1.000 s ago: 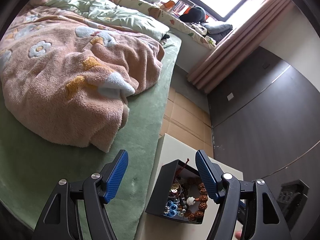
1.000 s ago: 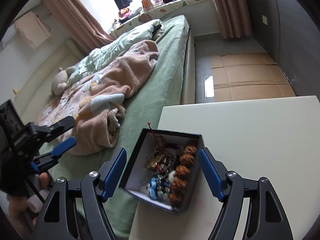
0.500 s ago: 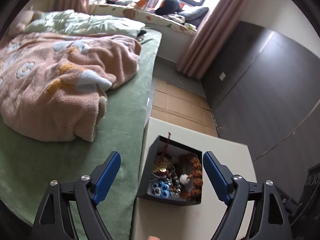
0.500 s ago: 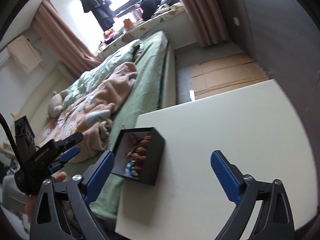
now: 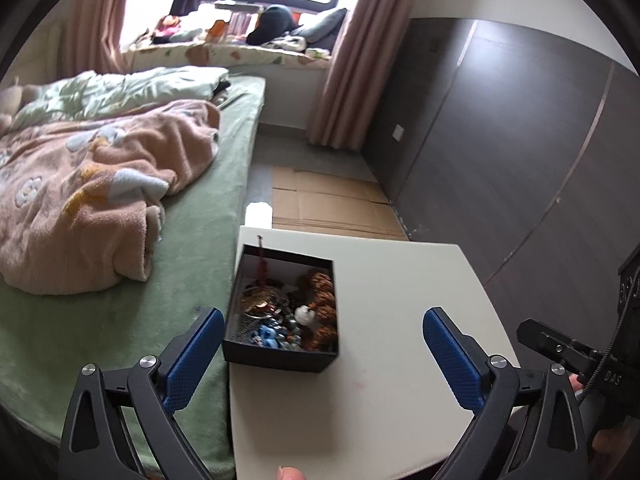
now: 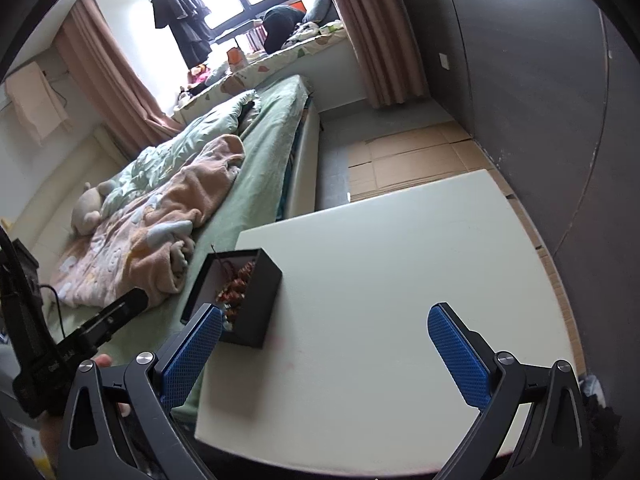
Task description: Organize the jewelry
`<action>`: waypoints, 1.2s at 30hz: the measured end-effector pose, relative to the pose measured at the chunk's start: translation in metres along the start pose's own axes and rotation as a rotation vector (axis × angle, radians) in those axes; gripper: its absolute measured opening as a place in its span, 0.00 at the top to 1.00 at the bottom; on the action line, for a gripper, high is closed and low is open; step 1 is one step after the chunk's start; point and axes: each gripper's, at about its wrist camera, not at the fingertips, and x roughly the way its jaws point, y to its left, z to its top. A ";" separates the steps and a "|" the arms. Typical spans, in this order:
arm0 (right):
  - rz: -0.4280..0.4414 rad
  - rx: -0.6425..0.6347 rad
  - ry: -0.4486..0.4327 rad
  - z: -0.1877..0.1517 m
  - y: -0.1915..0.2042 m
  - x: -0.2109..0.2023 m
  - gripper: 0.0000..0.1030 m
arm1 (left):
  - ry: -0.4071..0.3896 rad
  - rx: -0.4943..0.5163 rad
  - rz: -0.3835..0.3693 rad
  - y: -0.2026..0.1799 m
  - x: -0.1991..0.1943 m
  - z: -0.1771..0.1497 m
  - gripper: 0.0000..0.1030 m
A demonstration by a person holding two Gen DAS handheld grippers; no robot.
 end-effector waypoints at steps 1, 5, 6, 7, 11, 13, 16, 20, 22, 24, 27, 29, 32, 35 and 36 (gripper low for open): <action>-0.006 -0.003 -0.002 -0.003 -0.002 -0.004 0.00 | 0.002 0.014 -0.001 -0.004 -0.002 -0.002 0.03; -0.016 -0.005 -0.012 -0.014 -0.010 -0.019 0.00 | 0.005 0.055 -0.001 -0.013 -0.010 -0.011 0.03; -0.017 -0.003 -0.011 -0.016 -0.011 -0.021 0.00 | 0.005 0.065 0.001 -0.015 -0.012 -0.014 0.03; -0.014 -0.001 -0.010 -0.019 -0.013 -0.024 0.00 | 0.007 0.076 0.003 -0.016 -0.014 -0.017 0.03; -0.022 -0.003 -0.016 -0.027 -0.016 -0.035 0.00 | -0.008 0.124 0.006 -0.029 -0.021 -0.028 0.00; -0.034 -0.020 -0.016 -0.030 -0.015 -0.037 0.00 | -0.015 0.157 0.011 -0.036 -0.022 -0.030 0.00; -0.069 -0.055 -0.021 -0.036 -0.012 -0.036 0.00 | -0.021 0.169 0.006 -0.041 -0.025 -0.034 0.00; -0.080 -0.063 -0.022 -0.037 -0.018 -0.036 0.00 | -0.016 0.174 0.011 -0.045 -0.026 -0.040 0.00; -0.073 -0.046 -0.023 -0.038 -0.023 -0.038 0.00 | -0.023 0.190 0.026 -0.048 -0.026 -0.041 0.00; -0.071 -0.036 -0.023 -0.037 -0.026 -0.039 0.00 | -0.024 0.208 0.048 -0.050 -0.026 -0.043 0.00; -0.079 -0.044 -0.023 -0.039 -0.028 -0.041 0.00 | -0.014 0.205 0.042 -0.050 -0.024 -0.043 0.00; -0.082 -0.047 -0.025 -0.039 -0.028 -0.042 0.00 | -0.013 0.200 0.041 -0.049 -0.025 -0.043 0.00; -0.079 -0.043 -0.028 -0.039 -0.029 -0.043 0.00 | -0.023 0.199 0.045 -0.049 -0.027 -0.042 0.00; -0.076 -0.040 -0.035 -0.040 -0.030 -0.046 0.00 | -0.030 0.194 0.045 -0.049 -0.028 -0.042 0.00; -0.076 -0.041 -0.037 -0.040 -0.031 -0.046 0.00 | -0.030 0.192 0.044 -0.049 -0.028 -0.043 0.00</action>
